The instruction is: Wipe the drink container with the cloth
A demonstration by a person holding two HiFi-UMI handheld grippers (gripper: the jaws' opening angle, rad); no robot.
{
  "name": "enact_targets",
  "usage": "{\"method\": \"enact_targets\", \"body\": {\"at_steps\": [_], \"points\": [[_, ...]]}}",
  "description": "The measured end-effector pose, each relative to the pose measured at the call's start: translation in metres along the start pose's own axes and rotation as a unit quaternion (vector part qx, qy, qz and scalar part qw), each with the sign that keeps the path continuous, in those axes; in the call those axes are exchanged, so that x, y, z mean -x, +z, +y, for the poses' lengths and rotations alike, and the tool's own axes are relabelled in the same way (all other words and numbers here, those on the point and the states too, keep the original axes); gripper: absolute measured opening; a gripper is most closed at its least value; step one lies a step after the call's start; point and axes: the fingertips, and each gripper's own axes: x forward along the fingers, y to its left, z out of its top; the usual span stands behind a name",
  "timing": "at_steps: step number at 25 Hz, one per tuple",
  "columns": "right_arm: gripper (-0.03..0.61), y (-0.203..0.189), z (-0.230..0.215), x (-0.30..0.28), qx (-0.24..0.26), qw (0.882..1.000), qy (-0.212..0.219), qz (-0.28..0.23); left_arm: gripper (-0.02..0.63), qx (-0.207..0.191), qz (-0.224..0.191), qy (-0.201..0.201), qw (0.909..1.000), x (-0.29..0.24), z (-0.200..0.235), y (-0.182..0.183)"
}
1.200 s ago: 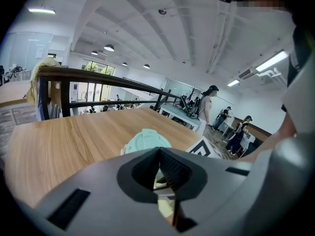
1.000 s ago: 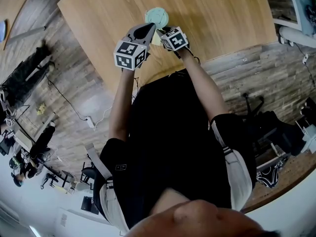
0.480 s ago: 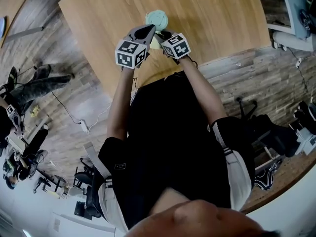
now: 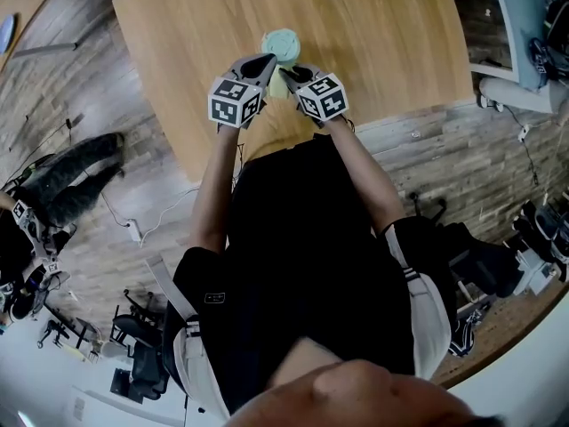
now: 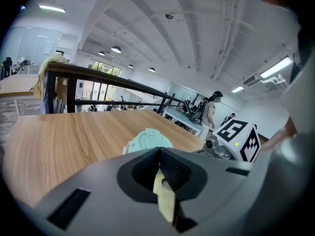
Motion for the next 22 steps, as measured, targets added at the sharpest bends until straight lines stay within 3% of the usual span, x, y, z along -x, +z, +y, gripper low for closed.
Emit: {"method": "enact_targets", "body": {"at_steps": [13,22], "points": [[0.043,0.023,-0.031,0.039,0.044,0.999,-0.026,0.009,0.023,0.046,-0.028,0.032,0.998,0.003,0.01,-0.002],[0.043,0.095,-0.051,0.084,0.083,0.989,-0.065,-0.101,0.023,0.082,-0.059,0.064,0.9929,0.006,0.007,0.002]]}}
